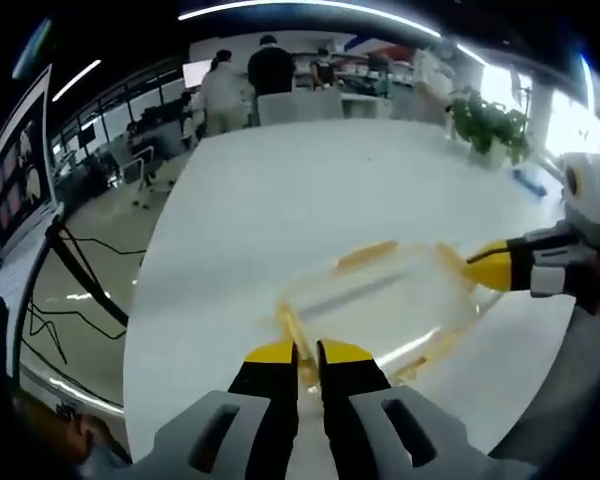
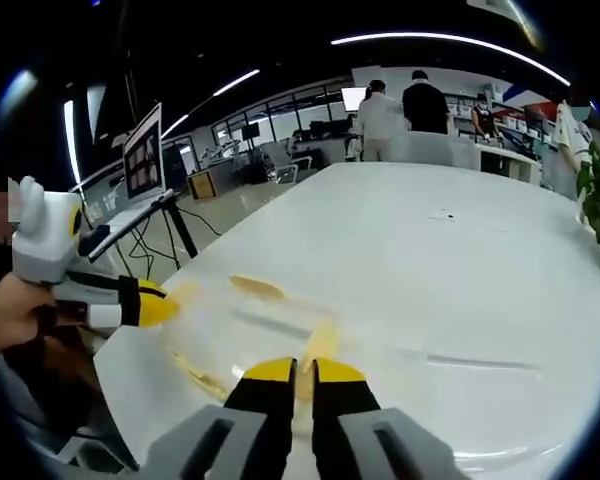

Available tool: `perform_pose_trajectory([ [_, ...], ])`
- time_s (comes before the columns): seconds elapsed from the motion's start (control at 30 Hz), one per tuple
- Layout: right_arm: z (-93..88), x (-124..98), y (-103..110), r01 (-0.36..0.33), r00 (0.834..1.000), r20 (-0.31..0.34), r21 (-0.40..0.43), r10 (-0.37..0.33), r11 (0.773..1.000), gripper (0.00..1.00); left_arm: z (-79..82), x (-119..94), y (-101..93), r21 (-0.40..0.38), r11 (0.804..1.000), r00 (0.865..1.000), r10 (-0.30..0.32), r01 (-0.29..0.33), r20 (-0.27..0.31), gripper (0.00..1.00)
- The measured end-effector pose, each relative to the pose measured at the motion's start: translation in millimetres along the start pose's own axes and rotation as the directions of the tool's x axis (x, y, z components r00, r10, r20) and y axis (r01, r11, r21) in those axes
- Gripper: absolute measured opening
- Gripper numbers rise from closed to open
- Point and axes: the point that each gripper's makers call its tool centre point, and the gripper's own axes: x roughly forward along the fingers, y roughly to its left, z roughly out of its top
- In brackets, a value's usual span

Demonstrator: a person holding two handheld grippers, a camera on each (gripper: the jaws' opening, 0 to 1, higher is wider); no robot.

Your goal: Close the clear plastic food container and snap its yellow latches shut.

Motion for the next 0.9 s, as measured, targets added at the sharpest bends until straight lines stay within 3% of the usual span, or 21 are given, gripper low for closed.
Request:
perform_pose_trajectory([
  [0.9,14.4,-18.1,-6.4,0.025,0.999,0.023,-0.007,-0.025,1.0,0.01,11.2,-13.6,-14.6,0.033,0.999,1.0,-0.006,0.006,0.015,0.05],
])
